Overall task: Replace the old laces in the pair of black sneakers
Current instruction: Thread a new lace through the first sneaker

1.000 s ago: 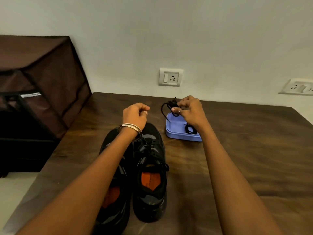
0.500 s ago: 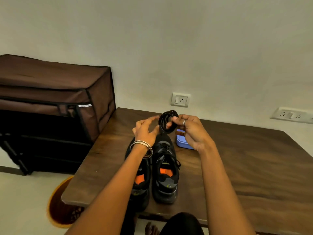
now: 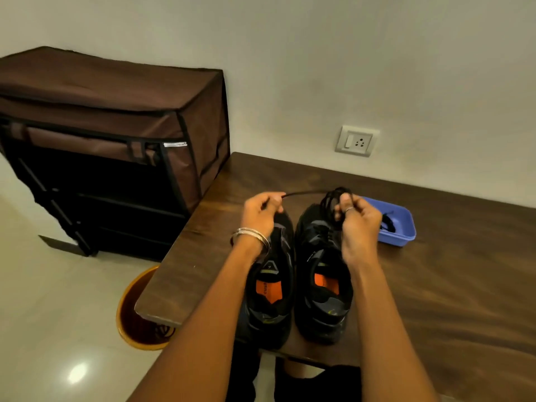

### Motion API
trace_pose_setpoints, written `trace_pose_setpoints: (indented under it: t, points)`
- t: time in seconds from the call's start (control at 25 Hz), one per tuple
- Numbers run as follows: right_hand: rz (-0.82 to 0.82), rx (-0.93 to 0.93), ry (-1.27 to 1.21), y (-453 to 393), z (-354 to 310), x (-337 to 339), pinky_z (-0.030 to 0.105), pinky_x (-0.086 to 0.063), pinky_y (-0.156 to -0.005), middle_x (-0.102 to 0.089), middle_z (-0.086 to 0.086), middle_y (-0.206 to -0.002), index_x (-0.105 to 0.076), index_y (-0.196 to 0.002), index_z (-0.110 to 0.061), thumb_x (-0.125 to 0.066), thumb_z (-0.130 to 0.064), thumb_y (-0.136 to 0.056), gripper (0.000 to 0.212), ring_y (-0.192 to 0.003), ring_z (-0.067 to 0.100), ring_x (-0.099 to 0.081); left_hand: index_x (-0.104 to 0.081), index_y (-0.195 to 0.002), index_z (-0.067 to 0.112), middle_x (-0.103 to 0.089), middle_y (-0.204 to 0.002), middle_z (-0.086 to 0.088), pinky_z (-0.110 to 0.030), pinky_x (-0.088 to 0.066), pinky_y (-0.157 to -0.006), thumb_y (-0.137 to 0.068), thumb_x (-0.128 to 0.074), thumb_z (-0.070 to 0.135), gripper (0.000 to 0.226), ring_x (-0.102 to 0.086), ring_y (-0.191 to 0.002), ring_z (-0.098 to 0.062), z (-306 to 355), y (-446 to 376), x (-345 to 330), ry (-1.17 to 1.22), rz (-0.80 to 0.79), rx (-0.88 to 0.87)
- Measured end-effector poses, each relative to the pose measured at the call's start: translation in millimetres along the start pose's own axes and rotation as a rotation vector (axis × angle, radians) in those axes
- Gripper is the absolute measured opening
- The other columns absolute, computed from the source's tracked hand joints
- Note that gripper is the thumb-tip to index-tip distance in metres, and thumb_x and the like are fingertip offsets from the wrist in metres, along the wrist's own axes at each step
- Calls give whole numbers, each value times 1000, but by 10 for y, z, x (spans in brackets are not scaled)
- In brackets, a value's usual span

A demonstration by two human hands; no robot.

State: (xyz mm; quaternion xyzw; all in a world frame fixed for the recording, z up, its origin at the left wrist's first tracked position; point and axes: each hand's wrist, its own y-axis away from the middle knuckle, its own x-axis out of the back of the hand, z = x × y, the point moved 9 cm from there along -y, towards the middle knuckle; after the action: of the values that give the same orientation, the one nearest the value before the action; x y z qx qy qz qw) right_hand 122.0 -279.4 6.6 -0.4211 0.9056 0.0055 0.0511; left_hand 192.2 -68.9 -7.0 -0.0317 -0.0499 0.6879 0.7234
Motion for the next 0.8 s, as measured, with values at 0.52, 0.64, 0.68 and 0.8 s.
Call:
trace_pose_setpoints:
  t: [0.52, 0.64, 0.68, 0.8]
  points:
    - [-160, 407, 946, 244, -300, -685, 40, -31, -103, -53, 7, -133, -62, -125, -16, -63, -21, -95, 31, -127, 26, -39, -65, -89, 18, -73, -83, -7, -25, -56, -60, -87, -67, 6, 12, -67, -65, -15, 124, -73, 606, -181, 228, -54]
    - [-506, 464, 758, 437, -144, -1055, 43, -36, -110, -66, 0, -125, -60, -133, -21, -68, -12, -90, 44, -123, 19, -54, -73, -84, 21, -71, -76, 1, -29, -57, -68, -82, -74, 13, 8, -68, -73, -16, 199, -63, 342, -333, 37, -117]
    - [-545, 434, 729, 441, -77, -1079, 45, -42, -107, -71, -1, -113, -63, -129, -22, -67, -10, -90, 41, -113, 16, -62, -74, -85, 21, -71, -75, 3, -30, -57, -69, -82, -75, 15, 7, -67, -73, -15, 183, -59, 306, -331, 16, -110]
    - [-433, 303, 579, 273, 2, -908, 30, -56, -88, -72, -5, -84, -75, -109, -14, -65, -8, -92, 20, -83, 5, -69, -70, -102, 18, -70, -79, -1, -34, -58, -66, -85, -72, 20, 18, -66, -71, -16, -55, -102, 344, -251, 26, 72]
